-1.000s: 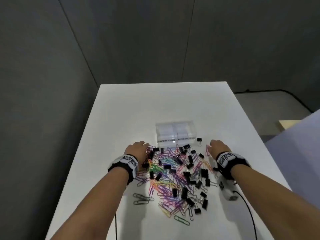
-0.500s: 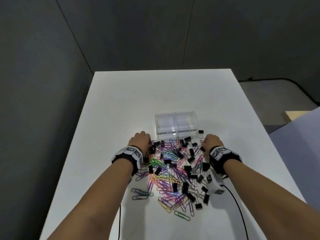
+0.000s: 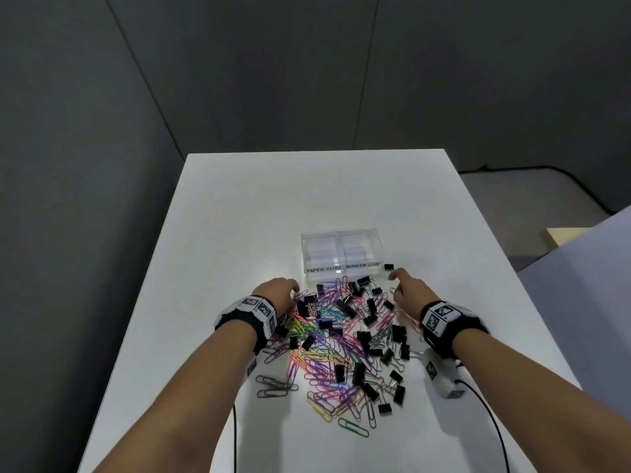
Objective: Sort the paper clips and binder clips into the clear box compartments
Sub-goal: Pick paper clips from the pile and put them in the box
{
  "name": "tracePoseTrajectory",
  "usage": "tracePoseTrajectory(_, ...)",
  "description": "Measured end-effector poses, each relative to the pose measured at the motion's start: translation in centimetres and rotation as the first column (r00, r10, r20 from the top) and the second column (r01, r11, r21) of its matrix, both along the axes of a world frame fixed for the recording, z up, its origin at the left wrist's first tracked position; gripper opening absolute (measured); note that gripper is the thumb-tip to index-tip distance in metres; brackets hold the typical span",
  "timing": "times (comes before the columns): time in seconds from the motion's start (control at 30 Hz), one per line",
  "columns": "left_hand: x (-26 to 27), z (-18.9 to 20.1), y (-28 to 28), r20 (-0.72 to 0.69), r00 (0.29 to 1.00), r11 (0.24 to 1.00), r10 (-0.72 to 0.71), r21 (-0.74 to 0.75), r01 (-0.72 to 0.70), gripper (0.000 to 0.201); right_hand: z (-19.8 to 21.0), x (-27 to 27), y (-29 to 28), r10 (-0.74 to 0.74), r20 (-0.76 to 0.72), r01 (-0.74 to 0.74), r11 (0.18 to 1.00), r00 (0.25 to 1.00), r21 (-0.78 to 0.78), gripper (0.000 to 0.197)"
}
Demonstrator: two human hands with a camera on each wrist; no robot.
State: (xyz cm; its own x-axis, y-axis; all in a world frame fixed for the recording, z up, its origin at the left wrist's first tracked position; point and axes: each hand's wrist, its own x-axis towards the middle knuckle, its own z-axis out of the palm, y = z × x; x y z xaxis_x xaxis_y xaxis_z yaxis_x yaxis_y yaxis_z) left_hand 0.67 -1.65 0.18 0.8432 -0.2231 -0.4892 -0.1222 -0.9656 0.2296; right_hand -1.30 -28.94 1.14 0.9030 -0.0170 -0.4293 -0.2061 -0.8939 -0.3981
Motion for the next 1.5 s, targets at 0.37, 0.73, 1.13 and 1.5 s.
tracePoseTrajectory(0.37, -0.7, 1.5, 1.3, -0.004, 1.000, 0.997, 0.022, -0.079, -0.022, 0.034, 0.9, -1.0, 1.1, 0.210, -0.025, -0.211, 0.963, 0.977, -0.167, 0.016)
tracePoseTrajectory(0.73, -2.8, 0.5, 0.9, 0.019, 0.997, 0.995, 0.078, 0.052, -0.079, 0.045, 0.2, -2.8, 1.5, 0.442, -0.038, -0.426, 0.835, 0.896, -0.348, 0.031)
tracePoseTrajectory(1.13, -3.8, 0.8, 1.5, -0.051, 0.998, 0.996, 0.045, -0.073, -0.049, 0.036, 0.0, -1.0, 1.2, 0.458, -0.030, -0.449, 0.852, 0.888, -0.268, 0.004)
tracePoseTrajectory(1.5, -3.9, 1.0, 2.4, -0.045, 0.987, 0.985, 0.157, -0.061, -0.159, 0.033, 0.5, -1.1, -0.3, 0.394, -0.033, -0.386, 0.876, 0.919, -0.289, 0.025)
